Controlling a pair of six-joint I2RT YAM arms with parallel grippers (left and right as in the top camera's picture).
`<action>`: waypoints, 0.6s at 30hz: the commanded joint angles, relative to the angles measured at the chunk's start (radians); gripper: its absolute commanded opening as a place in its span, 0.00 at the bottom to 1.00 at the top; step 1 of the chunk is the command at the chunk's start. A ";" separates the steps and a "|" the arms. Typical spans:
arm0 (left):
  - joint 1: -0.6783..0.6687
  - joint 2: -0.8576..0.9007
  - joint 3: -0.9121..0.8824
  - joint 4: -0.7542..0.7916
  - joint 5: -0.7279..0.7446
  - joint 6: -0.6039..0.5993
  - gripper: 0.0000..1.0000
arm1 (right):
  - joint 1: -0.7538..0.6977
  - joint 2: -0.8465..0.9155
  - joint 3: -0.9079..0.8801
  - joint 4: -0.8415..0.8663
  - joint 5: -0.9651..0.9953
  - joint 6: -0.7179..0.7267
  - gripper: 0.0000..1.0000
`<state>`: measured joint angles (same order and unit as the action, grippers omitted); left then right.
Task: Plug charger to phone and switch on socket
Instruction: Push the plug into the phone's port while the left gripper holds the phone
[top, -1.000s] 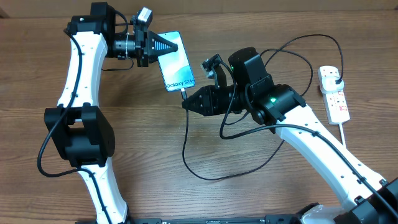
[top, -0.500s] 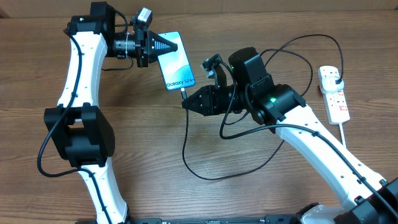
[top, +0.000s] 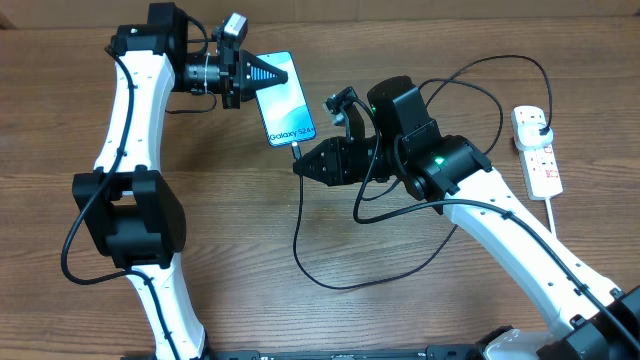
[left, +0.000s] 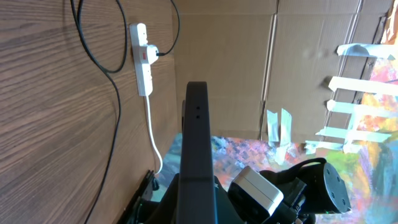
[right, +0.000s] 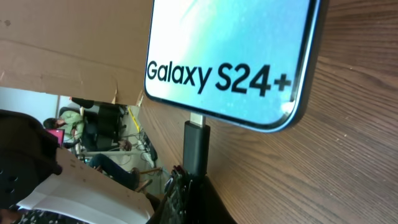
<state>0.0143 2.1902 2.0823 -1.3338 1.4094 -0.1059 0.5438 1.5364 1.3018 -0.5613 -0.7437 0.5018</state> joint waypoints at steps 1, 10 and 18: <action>-0.015 -0.029 0.021 0.000 0.023 -0.010 0.04 | 0.000 -0.007 -0.001 0.007 0.010 -0.001 0.04; -0.016 -0.029 0.021 0.000 0.024 0.002 0.04 | 0.000 -0.007 -0.001 0.008 0.010 -0.001 0.04; -0.023 -0.029 0.021 -0.001 0.024 0.011 0.04 | -0.002 -0.007 -0.001 0.039 0.010 0.000 0.04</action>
<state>0.0105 2.1902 2.0823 -1.3334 1.4086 -0.1055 0.5438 1.5364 1.3010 -0.5499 -0.7441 0.5018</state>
